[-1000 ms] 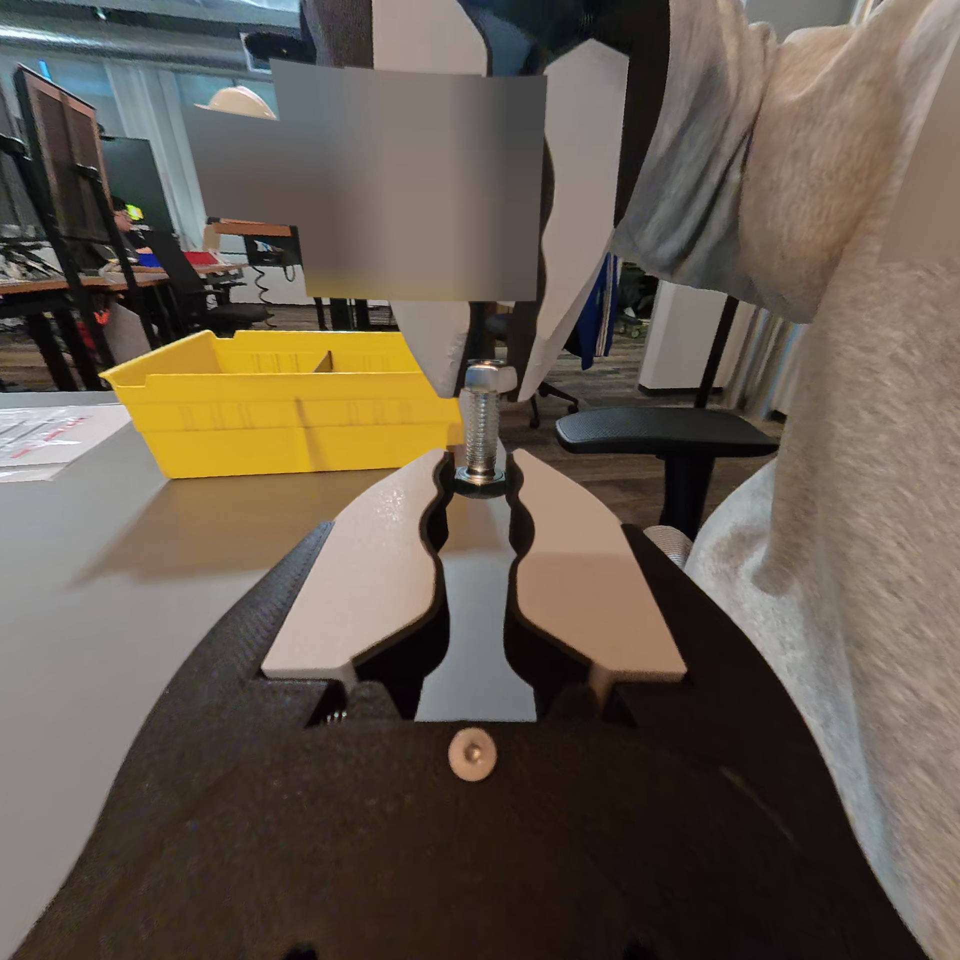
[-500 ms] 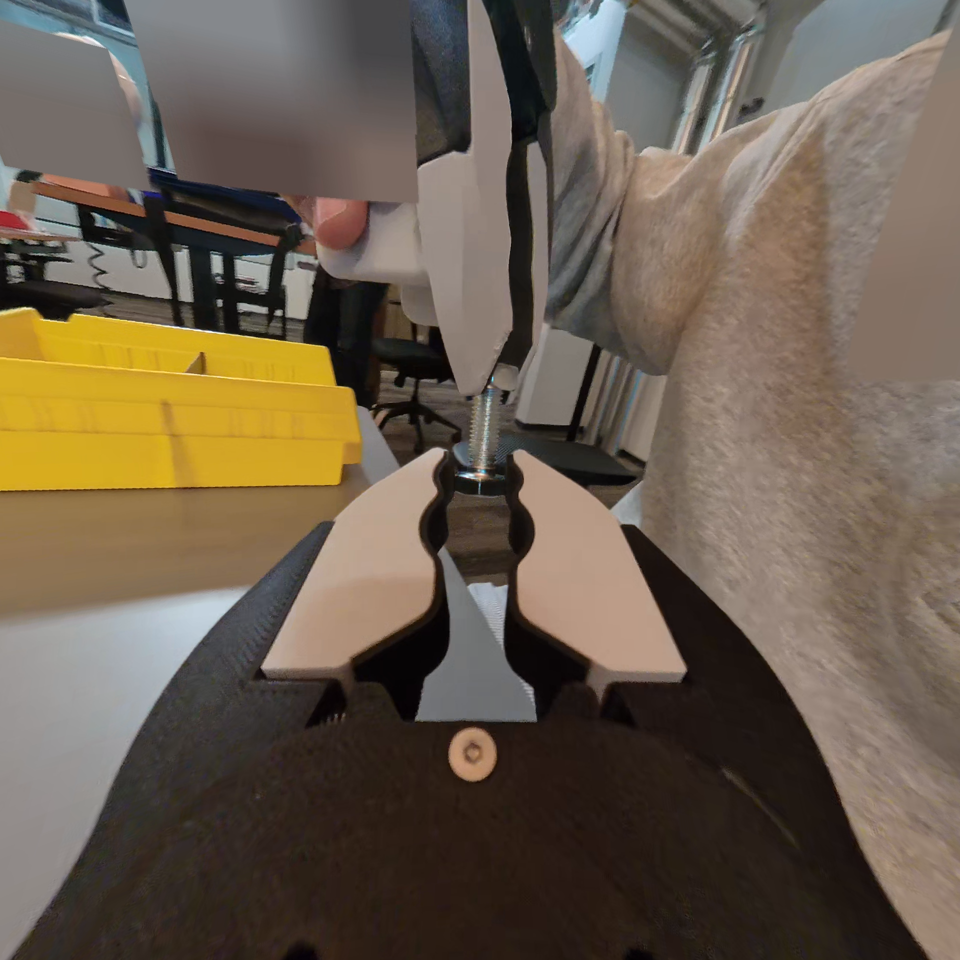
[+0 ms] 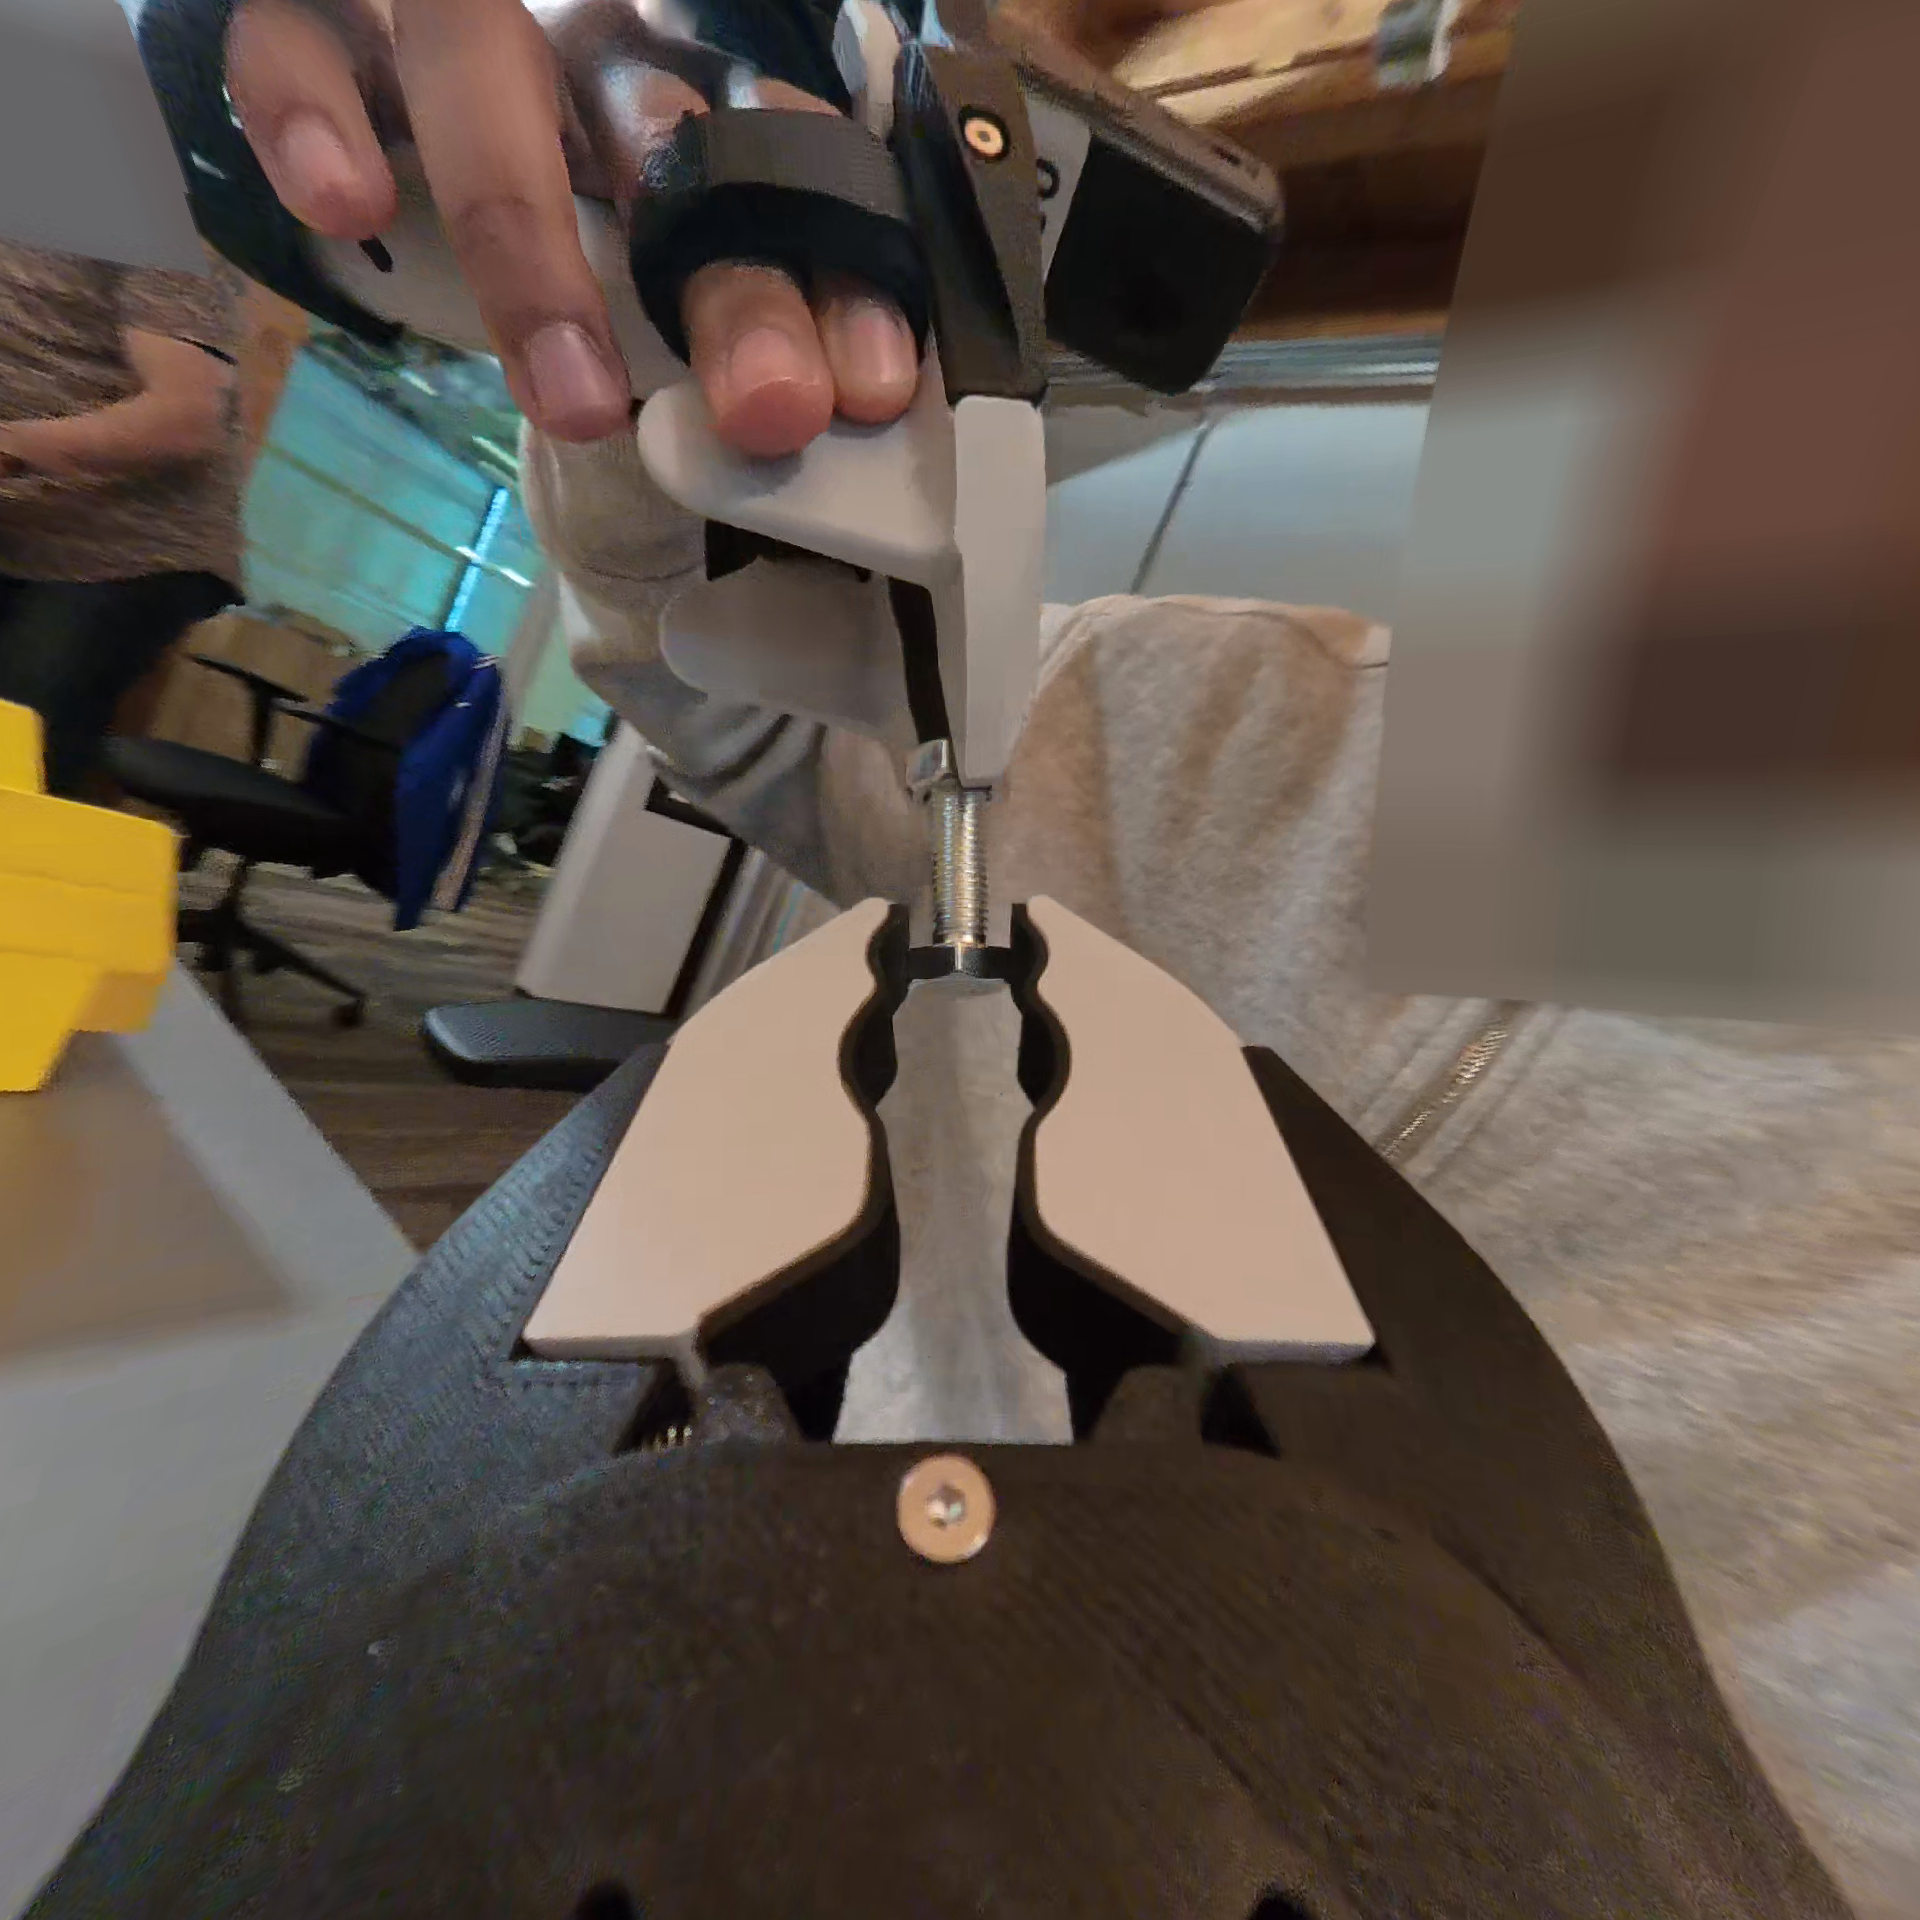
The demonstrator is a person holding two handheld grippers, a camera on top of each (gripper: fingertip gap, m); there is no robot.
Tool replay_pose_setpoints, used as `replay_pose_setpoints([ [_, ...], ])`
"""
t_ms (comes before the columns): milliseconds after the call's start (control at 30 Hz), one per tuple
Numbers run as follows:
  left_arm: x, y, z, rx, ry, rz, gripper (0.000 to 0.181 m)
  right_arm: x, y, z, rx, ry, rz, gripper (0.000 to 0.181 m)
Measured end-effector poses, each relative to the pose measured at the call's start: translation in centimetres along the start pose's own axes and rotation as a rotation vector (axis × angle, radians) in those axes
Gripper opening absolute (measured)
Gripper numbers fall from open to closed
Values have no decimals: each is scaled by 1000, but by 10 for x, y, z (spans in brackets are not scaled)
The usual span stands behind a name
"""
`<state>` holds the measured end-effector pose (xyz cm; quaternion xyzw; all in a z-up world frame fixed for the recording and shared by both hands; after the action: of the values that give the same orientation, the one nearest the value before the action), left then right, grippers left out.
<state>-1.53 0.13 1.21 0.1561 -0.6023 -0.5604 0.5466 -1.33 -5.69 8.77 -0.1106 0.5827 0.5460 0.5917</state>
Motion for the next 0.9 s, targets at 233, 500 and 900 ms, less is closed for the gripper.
replay_pose_setpoints([
  [233,-2,3,-2,18,34,25,19,-1,-2,3,30,-21,-29,18],
  [500,-10,6,-23,328,412,-77,50,-6,-19,8,280,-36,-90,17],
  [900,-7,-12,-39,665,701,-422,37,5,-50,20,919,-64,-303,18],
])
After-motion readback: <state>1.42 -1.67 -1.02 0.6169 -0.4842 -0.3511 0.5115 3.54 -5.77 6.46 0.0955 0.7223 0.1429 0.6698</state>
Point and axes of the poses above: each gripper's, where its closed fingertips meet, x out along the fingers, y out of its top, z = x × y across the jaws, the point moved 5 cm from there along -x, back along the fingers, and after that the axes turned 11 degrees about x, right-handed, at the moved point
